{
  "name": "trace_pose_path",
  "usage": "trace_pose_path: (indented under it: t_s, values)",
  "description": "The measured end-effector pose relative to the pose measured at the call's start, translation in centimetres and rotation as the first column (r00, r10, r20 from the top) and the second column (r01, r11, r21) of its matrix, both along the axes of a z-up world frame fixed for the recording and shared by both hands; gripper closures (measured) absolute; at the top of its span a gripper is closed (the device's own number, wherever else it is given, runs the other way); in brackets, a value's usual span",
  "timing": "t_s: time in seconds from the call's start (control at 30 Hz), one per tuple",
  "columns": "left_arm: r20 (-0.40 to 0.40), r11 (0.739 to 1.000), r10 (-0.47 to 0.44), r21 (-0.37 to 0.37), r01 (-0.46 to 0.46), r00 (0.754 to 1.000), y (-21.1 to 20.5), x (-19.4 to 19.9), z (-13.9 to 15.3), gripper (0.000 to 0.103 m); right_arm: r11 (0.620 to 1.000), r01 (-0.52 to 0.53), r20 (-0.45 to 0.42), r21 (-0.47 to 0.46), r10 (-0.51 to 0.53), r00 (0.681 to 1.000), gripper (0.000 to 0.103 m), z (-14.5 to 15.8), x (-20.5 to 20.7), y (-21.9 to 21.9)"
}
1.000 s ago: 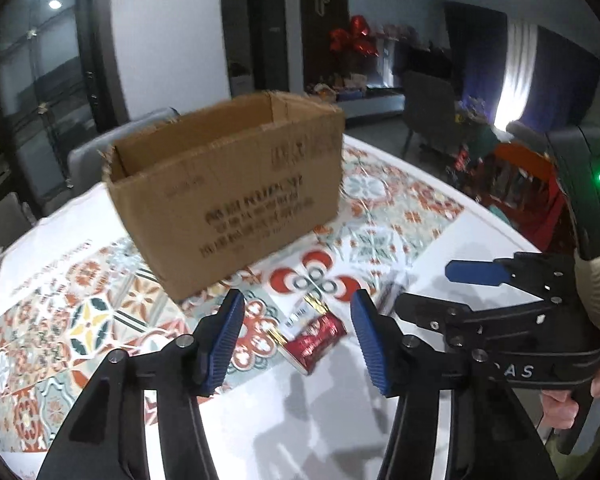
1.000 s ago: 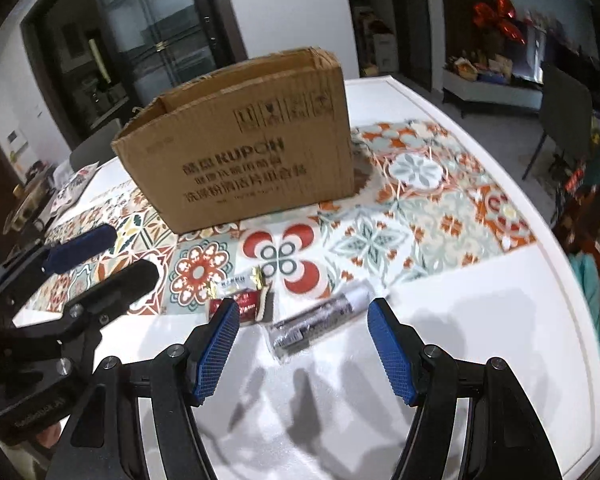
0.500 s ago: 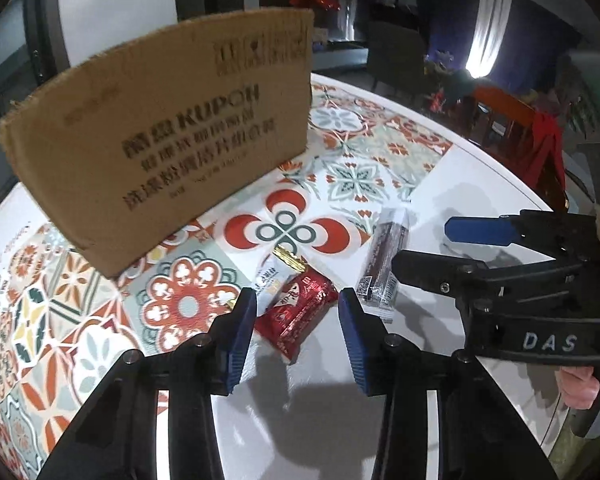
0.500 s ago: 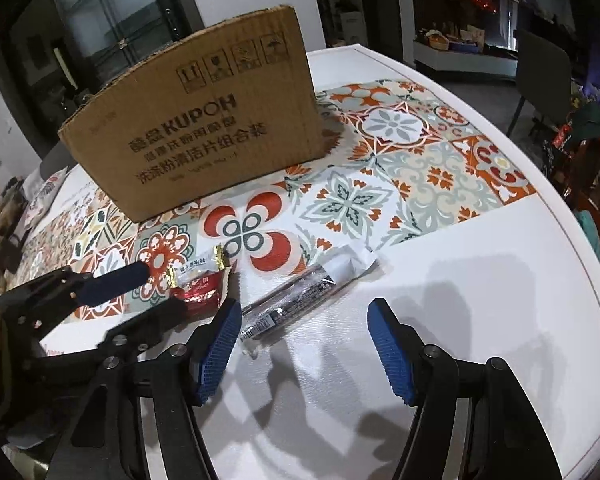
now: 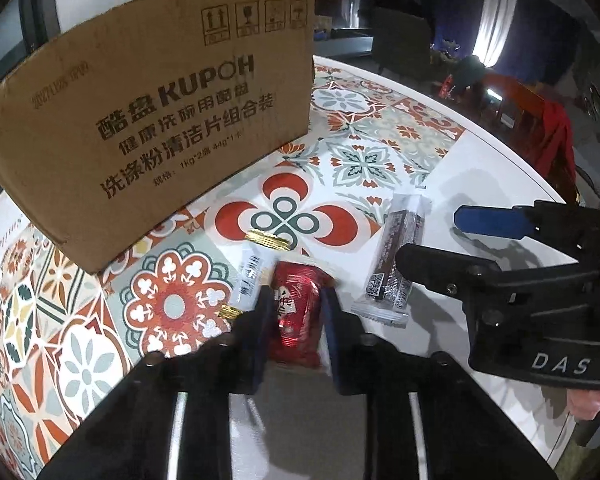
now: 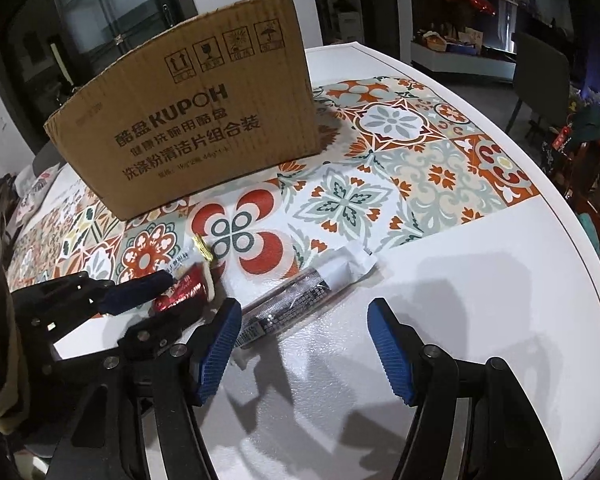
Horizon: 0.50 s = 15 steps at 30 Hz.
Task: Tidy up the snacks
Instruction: 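Grasp the white-brown stick packet with the right tool while the left tool grasps the red candy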
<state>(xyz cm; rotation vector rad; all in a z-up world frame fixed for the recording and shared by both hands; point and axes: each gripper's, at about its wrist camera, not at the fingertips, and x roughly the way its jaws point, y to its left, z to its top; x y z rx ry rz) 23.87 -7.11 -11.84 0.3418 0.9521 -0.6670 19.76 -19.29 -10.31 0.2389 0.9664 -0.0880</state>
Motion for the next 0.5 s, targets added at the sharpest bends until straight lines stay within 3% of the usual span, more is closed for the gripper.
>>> trace_pose_path:
  t_s: [0.2, 0.5]
  values:
    - [-0.063, 0.994, 0.083, -0.062, -0.087, 0.995, 0.9, 0.5, 0.2, 0.082, 1.000, 0.000, -0.005, 0.001, 0.000, 1.000, 0.036, -0.3, 0.3, -0.2]
    - [-0.031, 0.970, 0.193, -0.142, -0.196, 0.981, 2.6, 0.7, 2.5, 0.082, 0.999, -0.039, -0.023, -0.021, 0.038, 0.999, 0.043, -0.8, 2.0, 0.3]
